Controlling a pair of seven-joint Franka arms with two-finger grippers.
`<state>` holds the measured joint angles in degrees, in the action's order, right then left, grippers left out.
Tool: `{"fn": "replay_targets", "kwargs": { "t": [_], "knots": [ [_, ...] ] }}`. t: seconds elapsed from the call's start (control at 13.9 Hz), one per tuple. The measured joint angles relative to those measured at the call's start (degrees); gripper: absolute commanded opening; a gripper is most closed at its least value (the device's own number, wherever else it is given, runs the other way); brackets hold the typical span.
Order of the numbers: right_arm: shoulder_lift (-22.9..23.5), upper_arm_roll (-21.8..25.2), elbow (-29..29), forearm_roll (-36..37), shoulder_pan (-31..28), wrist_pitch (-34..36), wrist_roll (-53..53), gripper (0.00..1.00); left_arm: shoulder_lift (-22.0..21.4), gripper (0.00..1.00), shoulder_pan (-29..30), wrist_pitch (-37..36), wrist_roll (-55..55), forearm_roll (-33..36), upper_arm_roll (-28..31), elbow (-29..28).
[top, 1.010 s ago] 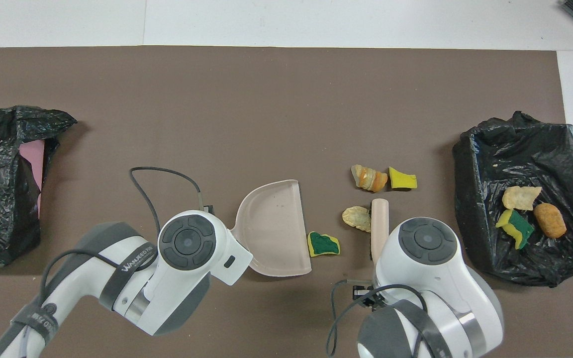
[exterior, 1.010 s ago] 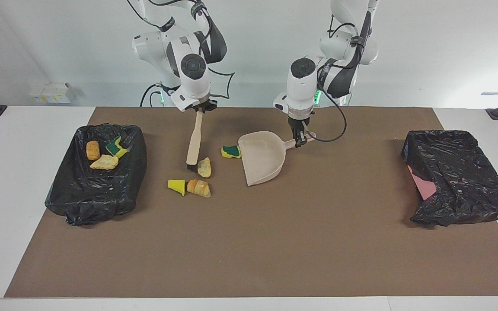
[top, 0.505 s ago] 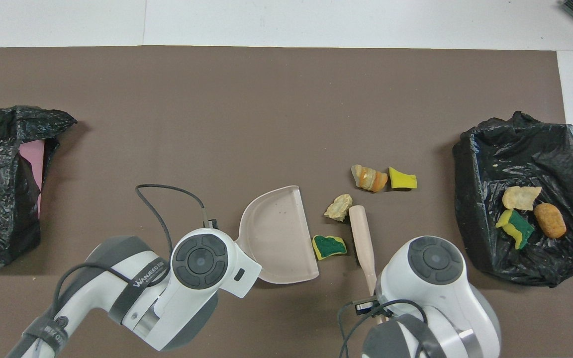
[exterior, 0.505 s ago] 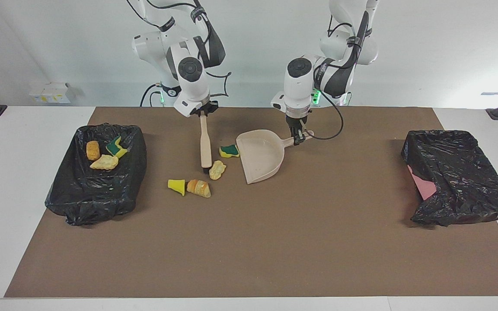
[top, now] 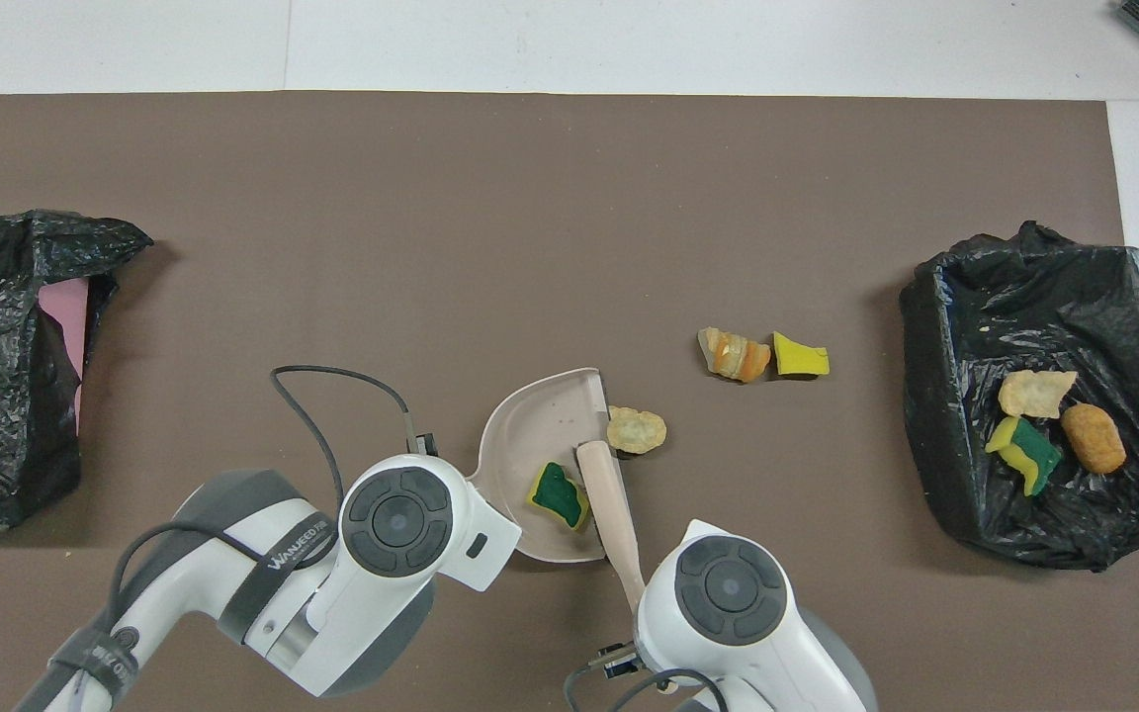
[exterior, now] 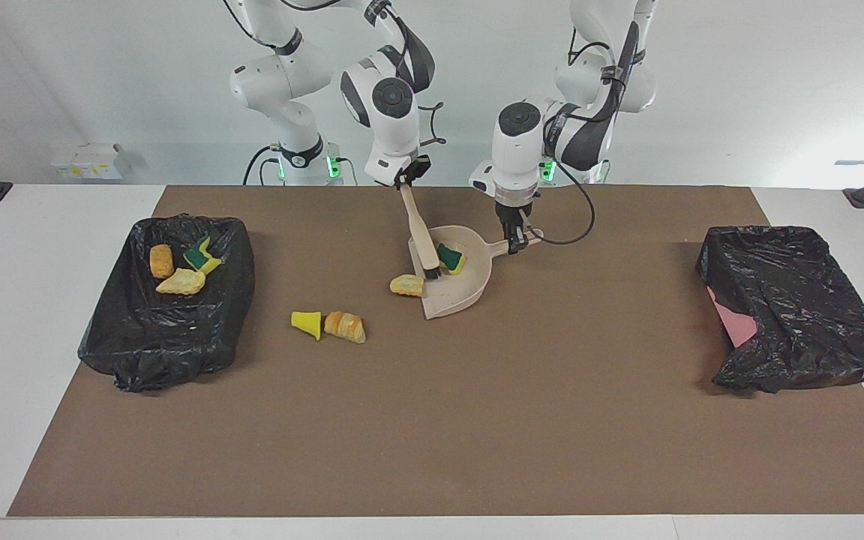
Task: Sweep and dump trash in bin
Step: 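Sweep the orange pieces toward the dustpan with the right brush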
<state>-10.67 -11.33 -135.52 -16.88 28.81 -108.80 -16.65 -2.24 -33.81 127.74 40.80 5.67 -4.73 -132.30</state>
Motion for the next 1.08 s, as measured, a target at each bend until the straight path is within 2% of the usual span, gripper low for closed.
{"fn": "replay_targets", "kwargs": {
  "t": [0.22,0.36,0.79,1.08],
  "knots": [
    [0.3,0.7,5.5,1.8,-2.0,5.5,-0.1,0.0,0.5,0.0,0.5,1.6,1.0,0.0,0.5,0.0],
    [0.9,0.8,8.1,7.7,-5.4,8.1,-0.1,0.0,0.7,0.0,0.6,1.9,1.1,0.0,0.7,0.0],
    [7.6,1.3,13.2,22.1,-20.4,9.4,-0.1,0.0,1.4,0.0,0.6,1.3,-2.6,-0.1,0.8,1.4],
    [9.0,1.4,13.0,25.6,-29.5,7.9,2.6,0.0,2.0,0.0,0.4,-4.2,-5.7,0.1,0.5,4.6]
  ]
}}
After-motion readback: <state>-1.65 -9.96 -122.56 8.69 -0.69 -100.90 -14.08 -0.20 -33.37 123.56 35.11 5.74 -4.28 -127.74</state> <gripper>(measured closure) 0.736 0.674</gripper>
